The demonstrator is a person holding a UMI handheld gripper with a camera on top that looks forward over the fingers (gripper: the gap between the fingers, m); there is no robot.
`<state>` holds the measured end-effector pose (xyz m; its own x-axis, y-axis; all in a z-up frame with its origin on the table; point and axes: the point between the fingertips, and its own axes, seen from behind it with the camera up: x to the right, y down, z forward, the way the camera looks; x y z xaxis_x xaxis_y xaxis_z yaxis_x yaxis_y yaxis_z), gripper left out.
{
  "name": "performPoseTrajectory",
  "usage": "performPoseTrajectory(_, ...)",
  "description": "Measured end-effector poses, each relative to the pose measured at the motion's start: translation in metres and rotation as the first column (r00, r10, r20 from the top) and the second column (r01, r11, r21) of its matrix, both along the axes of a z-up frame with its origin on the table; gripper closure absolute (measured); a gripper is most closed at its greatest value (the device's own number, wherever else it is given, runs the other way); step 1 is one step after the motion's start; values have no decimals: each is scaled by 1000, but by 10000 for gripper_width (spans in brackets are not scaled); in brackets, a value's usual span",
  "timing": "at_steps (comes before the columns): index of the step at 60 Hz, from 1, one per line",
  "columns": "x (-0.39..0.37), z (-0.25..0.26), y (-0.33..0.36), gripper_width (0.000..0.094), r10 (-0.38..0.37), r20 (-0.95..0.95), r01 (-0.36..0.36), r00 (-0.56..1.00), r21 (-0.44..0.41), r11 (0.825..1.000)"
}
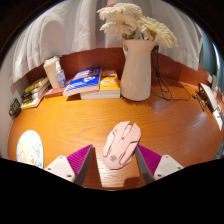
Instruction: Arrange mouse
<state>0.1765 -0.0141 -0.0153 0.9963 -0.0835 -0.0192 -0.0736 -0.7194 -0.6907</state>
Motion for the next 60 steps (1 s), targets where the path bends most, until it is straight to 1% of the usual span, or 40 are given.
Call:
performPoseTrajectory(7,1,-1,25,87,16,-2,-16,1000,-10,1000)
performPoseTrajectory(10,2,0,34,120,19,0,-19,1000,-14,1000)
performPoseTrajectory(16,5,-1,50,256,22,0,-22,1000,-13,1000)
performPoseTrajectory(19,8,-1,56,364,20,4,-20,1000,-12,1000)
performPoseTrajectory(20,7,-1,57,383,21,1,-21,1000,-13,1000)
performPoseTrajectory(28,10,-2,64,451,31,20,-30,999,-20,999)
performPoseTrajectory(33,10,-2,67,525,35,34,-34,999,-22,999)
performPoseTrajectory(35,9,-2,68,543,36,36,-35,999,-26,999)
performPoseTrajectory(39,9,-3,69,544,32,28,-30,999,-49,998)
performPoseTrajectory(45,10,4,73,543,3,25,-1,1000,-76,997)
performPoseTrajectory(50,4,44,82,543,-14,44,15,999,-19,1000)
performPoseTrajectory(54,-11,88,88,541,-28,56,25,998,52,998)
performPoseTrajectory(57,-28,124,91,540,-29,59,23,998,108,994)
performPoseTrajectory(60,-49,157,90,540,-29,63,18,998,168,986)
